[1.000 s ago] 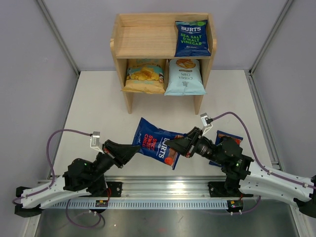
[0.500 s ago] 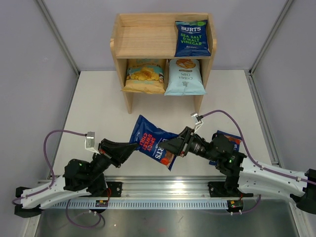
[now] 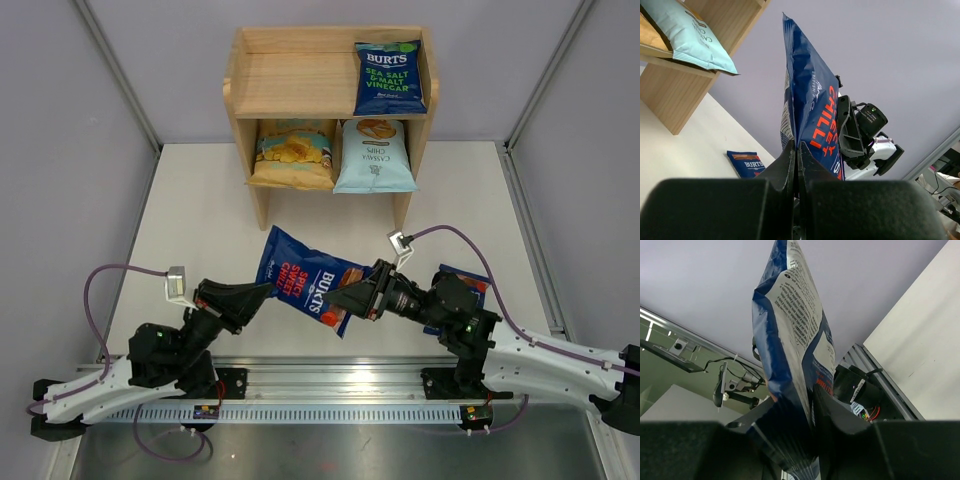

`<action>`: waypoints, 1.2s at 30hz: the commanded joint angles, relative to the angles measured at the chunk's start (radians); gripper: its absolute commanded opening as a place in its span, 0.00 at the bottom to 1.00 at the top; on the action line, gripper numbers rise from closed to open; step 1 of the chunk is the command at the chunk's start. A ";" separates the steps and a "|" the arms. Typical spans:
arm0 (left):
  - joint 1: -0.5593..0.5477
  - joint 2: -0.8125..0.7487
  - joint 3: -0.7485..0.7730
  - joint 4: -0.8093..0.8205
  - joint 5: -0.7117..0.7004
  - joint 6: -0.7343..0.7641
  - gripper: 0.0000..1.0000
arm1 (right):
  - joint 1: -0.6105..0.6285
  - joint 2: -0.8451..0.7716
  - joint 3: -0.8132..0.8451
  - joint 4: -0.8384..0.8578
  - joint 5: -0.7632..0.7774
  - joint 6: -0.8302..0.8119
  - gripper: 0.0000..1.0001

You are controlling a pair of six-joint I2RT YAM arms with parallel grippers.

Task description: Place and organize the chips bags onto the shelf

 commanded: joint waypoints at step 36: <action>0.000 0.345 0.738 -1.281 -0.597 -0.274 0.99 | 0.001 0.178 0.642 -0.406 0.465 -0.017 0.09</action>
